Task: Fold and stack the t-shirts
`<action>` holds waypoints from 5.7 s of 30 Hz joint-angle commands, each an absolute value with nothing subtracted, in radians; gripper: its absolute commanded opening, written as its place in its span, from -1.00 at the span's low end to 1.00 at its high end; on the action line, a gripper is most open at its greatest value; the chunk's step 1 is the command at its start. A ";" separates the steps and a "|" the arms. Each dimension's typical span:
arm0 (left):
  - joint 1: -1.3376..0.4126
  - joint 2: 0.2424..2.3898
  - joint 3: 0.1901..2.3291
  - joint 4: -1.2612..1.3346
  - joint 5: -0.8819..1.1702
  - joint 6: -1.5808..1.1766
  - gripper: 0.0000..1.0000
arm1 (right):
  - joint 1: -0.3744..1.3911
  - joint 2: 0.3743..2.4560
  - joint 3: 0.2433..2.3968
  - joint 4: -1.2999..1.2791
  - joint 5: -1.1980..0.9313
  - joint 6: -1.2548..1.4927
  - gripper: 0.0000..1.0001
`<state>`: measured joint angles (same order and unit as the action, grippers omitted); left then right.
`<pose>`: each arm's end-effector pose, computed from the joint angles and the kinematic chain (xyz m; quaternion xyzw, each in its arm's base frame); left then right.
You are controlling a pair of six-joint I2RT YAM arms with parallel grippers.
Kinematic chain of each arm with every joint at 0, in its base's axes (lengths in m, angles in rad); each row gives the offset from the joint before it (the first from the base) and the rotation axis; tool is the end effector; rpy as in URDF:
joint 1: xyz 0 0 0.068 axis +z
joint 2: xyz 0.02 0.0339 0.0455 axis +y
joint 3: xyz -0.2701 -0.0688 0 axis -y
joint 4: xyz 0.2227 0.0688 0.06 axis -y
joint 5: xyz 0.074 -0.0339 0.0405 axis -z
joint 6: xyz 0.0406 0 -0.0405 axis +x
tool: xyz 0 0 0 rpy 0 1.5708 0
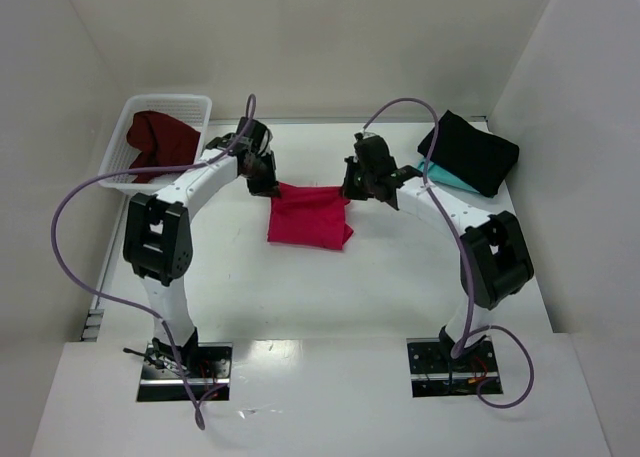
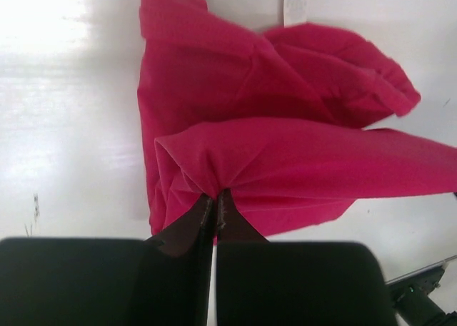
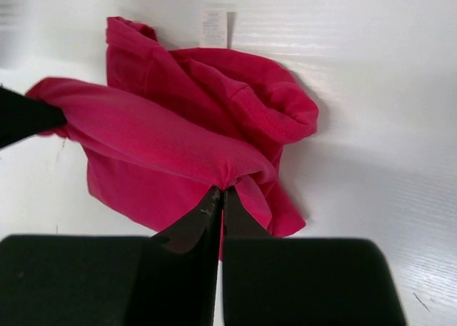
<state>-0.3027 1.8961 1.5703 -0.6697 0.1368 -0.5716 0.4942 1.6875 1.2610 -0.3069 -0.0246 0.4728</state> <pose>0.3789 -0.1241 0.2592 -0.1090 0.9506 -0.1792 0.2287 0.3201 0.1736 0.2676 -0.0148 0.9134 0.1989 0.3547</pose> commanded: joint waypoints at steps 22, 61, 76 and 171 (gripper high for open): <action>-0.225 1.927 1.720 -0.652 0.083 -0.477 0.68 | 0.439 1.688 1.312 -0.229 0.124 0.442 0.40; -0.341 1.901 1.123 -0.291 0.384 -0.634 -0.83 | 0.508 2.230 1.627 -0.032 -0.344 0.583 -0.68; -0.341 1.850 1.088 -0.321 0.374 -0.614 -0.83 | 0.413 2.313 1.841 -0.113 -0.307 0.502 -0.68; -0.123 1.442 1.155 -0.408 0.399 -0.506 0.84 | 0.558 2.033 1.275 -0.096 -0.005 0.681 -0.99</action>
